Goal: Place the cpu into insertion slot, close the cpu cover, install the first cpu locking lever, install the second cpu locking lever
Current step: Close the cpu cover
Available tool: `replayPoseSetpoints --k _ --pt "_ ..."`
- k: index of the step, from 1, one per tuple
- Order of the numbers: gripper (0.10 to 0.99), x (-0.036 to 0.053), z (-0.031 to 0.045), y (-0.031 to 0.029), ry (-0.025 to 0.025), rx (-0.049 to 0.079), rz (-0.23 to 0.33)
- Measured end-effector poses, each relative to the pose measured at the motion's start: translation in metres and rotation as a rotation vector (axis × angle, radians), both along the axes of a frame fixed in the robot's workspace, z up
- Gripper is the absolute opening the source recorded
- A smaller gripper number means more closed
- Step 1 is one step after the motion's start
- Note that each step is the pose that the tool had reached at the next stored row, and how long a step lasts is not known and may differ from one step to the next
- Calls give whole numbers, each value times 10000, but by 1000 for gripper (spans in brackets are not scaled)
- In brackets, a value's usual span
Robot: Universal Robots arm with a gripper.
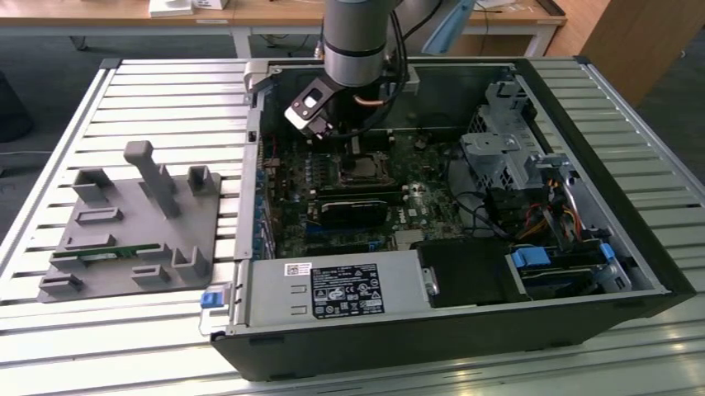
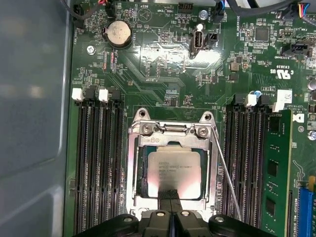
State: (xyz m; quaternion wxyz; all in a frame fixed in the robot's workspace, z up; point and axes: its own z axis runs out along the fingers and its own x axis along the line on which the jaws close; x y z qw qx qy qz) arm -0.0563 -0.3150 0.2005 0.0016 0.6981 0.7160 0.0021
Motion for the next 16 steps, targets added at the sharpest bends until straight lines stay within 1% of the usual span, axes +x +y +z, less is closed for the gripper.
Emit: replayPoseSetpoints --k 6,8,11,16 --pt "106 98 -7 2 -6 8 2" --pt "106 103 -4 3 -6 10 1" --pt "106 104 20 6 -4 15 2" --pt "106 103 23 -4 -2 12 1"
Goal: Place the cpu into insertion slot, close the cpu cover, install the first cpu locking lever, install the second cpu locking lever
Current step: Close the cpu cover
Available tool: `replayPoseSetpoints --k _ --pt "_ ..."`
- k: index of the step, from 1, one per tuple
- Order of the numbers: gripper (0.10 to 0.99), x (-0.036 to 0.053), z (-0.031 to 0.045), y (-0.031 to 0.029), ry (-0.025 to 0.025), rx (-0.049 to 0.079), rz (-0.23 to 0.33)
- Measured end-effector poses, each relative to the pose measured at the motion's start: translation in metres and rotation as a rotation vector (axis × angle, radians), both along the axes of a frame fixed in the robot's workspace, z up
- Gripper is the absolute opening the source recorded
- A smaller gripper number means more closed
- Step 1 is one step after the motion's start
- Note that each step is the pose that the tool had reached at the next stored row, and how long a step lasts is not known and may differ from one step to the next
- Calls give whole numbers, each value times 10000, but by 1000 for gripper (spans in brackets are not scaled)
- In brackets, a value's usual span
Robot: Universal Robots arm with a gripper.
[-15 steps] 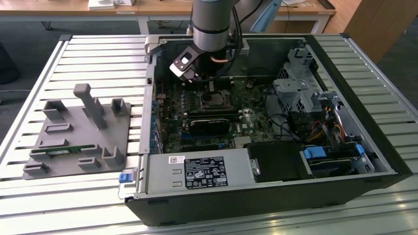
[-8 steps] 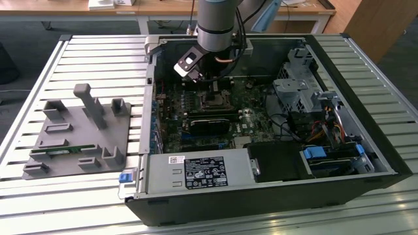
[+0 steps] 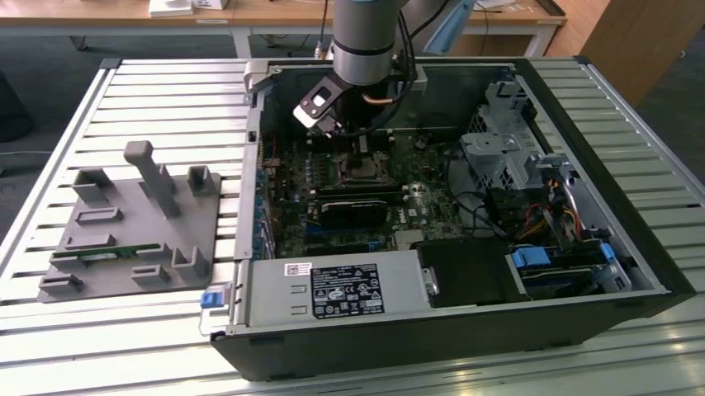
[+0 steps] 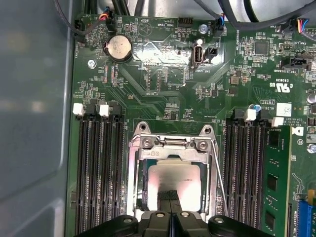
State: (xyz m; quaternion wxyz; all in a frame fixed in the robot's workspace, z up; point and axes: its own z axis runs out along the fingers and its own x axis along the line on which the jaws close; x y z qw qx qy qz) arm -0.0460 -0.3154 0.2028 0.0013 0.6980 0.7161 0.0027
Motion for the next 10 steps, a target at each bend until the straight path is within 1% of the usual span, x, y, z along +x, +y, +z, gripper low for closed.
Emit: replayPoseSetpoints --k 3,10 --pt "106 0 -4 -10 -2 2 -1" --pt "106 2 -38 -9 6 -8 -1"
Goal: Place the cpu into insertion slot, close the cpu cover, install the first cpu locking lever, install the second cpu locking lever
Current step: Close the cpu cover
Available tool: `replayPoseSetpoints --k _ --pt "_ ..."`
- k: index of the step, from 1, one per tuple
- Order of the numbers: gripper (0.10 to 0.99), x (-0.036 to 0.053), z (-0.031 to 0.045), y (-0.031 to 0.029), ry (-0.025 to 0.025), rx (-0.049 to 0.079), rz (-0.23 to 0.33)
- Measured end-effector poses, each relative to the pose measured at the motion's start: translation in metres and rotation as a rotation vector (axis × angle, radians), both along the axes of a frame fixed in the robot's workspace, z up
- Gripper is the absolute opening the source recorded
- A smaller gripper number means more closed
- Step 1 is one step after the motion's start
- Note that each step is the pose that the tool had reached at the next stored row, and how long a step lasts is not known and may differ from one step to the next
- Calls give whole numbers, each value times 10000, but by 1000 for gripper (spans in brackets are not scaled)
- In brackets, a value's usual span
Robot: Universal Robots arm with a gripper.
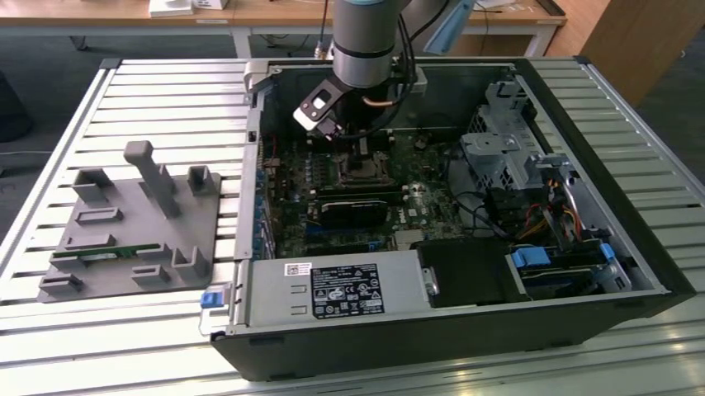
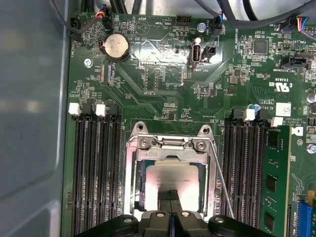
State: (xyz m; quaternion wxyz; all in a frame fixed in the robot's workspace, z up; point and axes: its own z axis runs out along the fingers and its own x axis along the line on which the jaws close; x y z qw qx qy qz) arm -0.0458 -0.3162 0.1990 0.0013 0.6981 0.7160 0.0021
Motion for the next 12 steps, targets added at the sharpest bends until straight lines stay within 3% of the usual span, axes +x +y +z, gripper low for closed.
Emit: replayPoseSetpoints --k 8,12 --pt "106 9 4 60 -11 42 1" --pt "106 8 77 61 -9 36 1"
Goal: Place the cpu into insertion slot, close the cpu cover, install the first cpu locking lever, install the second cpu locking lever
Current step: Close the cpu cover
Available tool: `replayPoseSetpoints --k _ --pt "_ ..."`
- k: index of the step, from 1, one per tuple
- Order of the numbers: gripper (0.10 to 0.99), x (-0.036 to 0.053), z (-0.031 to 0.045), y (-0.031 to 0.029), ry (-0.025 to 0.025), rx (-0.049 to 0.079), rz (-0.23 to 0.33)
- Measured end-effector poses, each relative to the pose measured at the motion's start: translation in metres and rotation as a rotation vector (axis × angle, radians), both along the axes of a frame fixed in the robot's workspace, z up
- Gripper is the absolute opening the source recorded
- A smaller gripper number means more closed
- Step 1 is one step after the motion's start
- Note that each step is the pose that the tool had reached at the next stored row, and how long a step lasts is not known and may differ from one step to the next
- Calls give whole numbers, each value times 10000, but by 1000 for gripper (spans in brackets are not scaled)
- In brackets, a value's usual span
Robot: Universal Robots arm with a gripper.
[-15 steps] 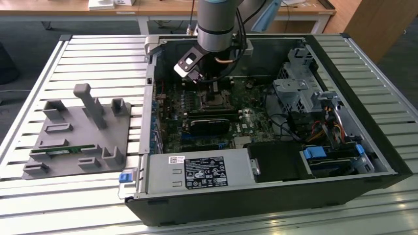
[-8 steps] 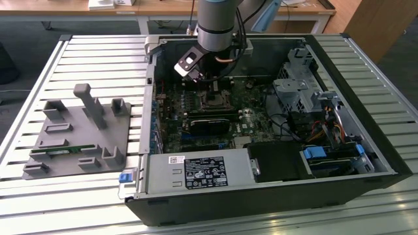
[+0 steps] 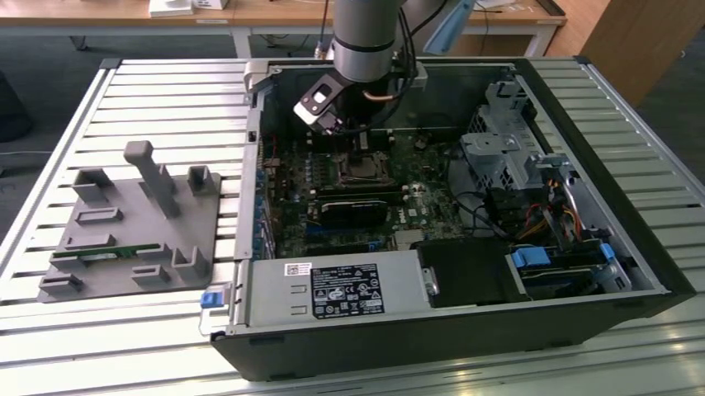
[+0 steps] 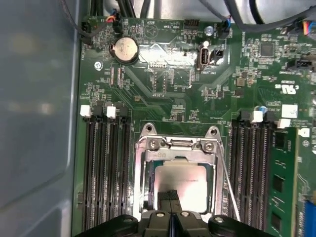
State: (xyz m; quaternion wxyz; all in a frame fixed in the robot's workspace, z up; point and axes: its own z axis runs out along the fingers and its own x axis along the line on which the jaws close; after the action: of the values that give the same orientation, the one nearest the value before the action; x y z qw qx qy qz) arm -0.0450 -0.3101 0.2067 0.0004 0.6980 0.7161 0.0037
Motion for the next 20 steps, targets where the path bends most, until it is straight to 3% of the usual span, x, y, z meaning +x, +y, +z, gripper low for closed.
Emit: replayPoseSetpoints --k 6,12,20 --pt "106 0 112 0 1 -2 -1" --pt "106 5 116 -24 1 0 0" --pt "106 84 115 -25 3 -2 1"
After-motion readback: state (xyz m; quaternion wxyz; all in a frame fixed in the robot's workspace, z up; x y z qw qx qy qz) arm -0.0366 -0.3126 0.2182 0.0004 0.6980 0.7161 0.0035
